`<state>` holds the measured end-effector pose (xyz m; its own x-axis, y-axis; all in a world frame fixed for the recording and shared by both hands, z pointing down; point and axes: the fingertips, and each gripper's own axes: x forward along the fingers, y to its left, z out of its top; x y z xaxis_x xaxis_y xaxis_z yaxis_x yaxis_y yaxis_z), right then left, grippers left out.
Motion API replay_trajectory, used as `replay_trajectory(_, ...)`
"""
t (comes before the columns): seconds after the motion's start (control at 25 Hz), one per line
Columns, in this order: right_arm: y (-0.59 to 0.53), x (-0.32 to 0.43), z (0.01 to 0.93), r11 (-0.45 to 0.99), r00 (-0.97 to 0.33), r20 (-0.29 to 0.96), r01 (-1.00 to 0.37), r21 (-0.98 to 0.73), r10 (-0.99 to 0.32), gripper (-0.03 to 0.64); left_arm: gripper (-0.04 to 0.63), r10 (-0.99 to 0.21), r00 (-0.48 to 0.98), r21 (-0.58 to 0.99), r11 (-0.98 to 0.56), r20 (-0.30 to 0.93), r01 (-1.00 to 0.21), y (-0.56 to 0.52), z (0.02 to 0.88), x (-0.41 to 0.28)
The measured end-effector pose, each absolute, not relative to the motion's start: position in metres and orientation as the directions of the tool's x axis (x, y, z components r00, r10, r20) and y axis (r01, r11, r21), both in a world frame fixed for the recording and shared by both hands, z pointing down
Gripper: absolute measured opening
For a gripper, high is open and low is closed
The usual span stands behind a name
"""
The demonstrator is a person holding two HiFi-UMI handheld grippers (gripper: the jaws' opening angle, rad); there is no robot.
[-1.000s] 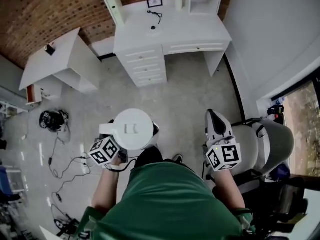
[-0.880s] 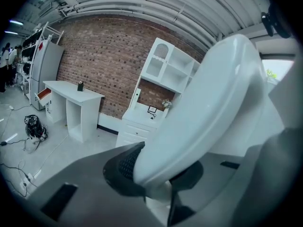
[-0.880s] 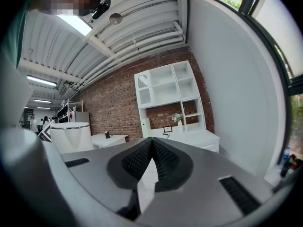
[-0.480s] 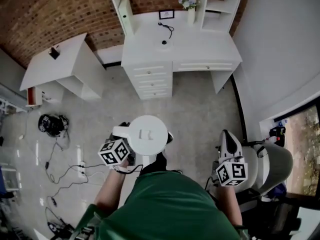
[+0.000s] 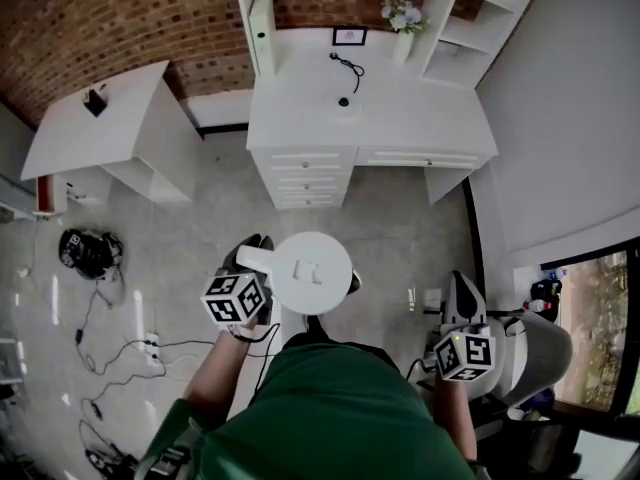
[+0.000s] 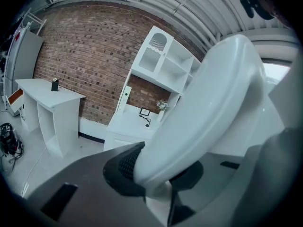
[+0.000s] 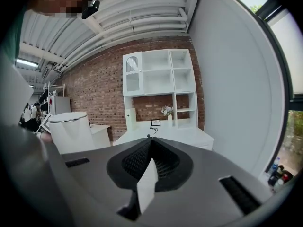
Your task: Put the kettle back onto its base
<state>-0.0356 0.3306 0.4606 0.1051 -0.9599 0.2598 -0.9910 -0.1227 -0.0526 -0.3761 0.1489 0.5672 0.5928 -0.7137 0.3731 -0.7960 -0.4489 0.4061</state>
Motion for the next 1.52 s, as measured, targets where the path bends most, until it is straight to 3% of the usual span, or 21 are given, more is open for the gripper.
replay_trajectory(0.44,0.254,-0.034,0.47,-0.089,0.074,0.304,-0.995,-0.036,-0.95,0.021,0.101,-0.73,0.544,0.441,-0.362,0.413,-0.821,0.085,0.588,-0.397)
replay_trajectory(0.72,0.198,-0.008,0.495,-0.004,-0.029,0.302,-0.994,-0.109,-0.953,0.021,0.101,-0.766,0.48,0.414,-0.306,0.427,-0.857,0.062,0.586,-0.376)
replay_trajectory(1.04,0.112,0.062,0.476,0.128,-0.161,0.237,-0.981,-0.148,-0.958,0.021,0.101,-0.855,0.339,0.401,-0.172,0.392,-0.9,0.025,0.548,-0.344)
replay_trajectory(1.52,0.064,0.164,0.473,0.181,-0.218,0.22,-0.967,-0.18,-0.951,0.021,0.101,-0.887,0.239,0.388,-0.074,0.396,-0.919,0.007,0.526,-0.262)
